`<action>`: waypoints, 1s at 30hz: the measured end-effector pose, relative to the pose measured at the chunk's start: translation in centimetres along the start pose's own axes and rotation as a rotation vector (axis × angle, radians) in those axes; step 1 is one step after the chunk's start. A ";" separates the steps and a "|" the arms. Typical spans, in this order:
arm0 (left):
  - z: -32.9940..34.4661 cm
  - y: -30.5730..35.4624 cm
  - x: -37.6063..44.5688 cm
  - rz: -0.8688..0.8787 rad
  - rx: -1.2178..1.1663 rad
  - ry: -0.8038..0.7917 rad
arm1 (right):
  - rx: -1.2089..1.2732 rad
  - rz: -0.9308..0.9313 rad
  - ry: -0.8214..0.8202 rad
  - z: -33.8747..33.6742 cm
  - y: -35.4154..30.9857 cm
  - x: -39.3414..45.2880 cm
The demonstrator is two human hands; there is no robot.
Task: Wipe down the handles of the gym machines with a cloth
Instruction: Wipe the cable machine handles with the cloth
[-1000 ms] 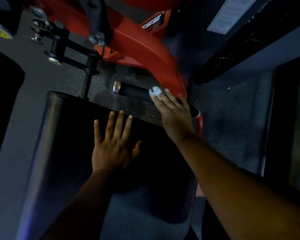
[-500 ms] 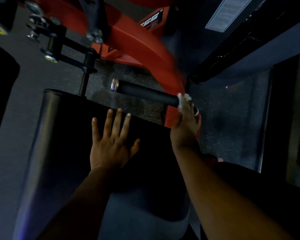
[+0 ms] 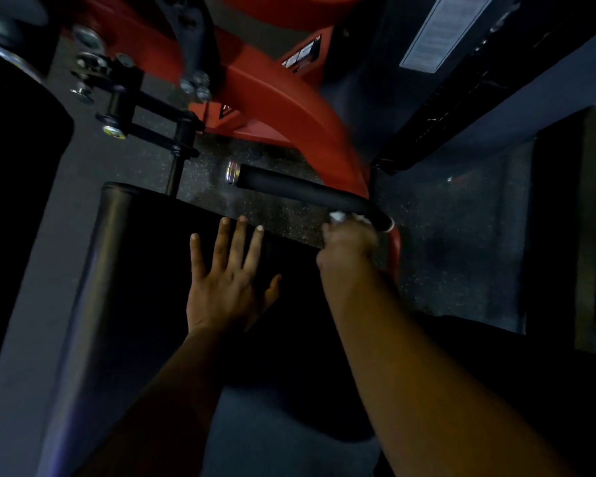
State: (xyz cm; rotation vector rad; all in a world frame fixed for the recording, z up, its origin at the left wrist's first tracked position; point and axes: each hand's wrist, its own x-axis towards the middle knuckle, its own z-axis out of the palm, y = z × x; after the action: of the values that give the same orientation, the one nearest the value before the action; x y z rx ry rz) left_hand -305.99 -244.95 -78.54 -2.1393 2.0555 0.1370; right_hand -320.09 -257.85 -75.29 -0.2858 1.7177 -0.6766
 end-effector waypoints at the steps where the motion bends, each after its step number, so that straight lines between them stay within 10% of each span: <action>1: 0.0 0.0 0.1 0.000 -0.003 -0.004 | 0.025 0.010 -0.031 0.6 -0.1 -0.4; 5: 0.1 -0.1 0.3 0.011 -0.060 -0.059 | 0.251 0.069 -0.134 0.0 0.7 -3.9; 21: -18.9 4.8 -18.8 -0.198 -0.954 -0.427 | -0.431 -0.276 -0.370 -18.7 4.7 -27.6; 30: -26.3 7.9 -33.1 -0.445 -1.348 -0.122 | -0.688 -0.458 -0.890 -23.9 3.6 -37.3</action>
State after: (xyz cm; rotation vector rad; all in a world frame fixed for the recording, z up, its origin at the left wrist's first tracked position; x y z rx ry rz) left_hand -316.68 -217.61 -47.14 -2.9698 1.3844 1.9571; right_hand -332.43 -228.46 -44.36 -1.2814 0.9507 -0.1711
